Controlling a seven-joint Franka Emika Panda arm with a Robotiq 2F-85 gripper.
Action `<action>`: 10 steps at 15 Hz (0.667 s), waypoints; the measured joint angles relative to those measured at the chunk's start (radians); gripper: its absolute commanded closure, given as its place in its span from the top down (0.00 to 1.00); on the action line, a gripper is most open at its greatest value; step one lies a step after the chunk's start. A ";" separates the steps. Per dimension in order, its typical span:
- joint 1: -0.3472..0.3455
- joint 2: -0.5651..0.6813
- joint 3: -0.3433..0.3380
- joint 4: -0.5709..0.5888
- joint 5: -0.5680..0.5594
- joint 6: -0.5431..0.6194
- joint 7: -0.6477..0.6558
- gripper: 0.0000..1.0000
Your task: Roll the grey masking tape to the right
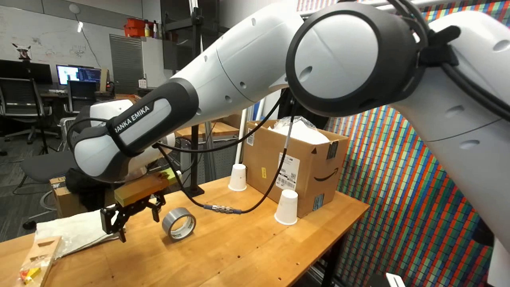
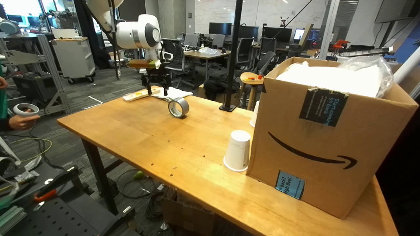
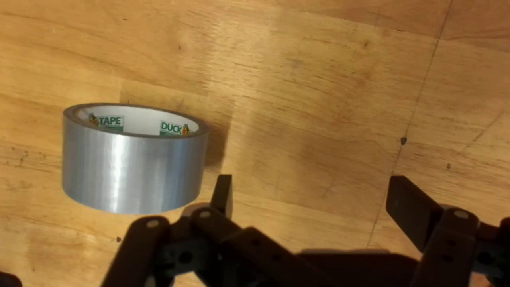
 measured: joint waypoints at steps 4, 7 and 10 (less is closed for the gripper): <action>-0.011 0.027 0.000 0.001 0.022 0.022 -0.027 1.00; -0.013 0.042 0.000 0.003 0.032 0.038 -0.037 1.00; -0.015 0.050 -0.001 0.003 0.034 0.042 -0.043 1.00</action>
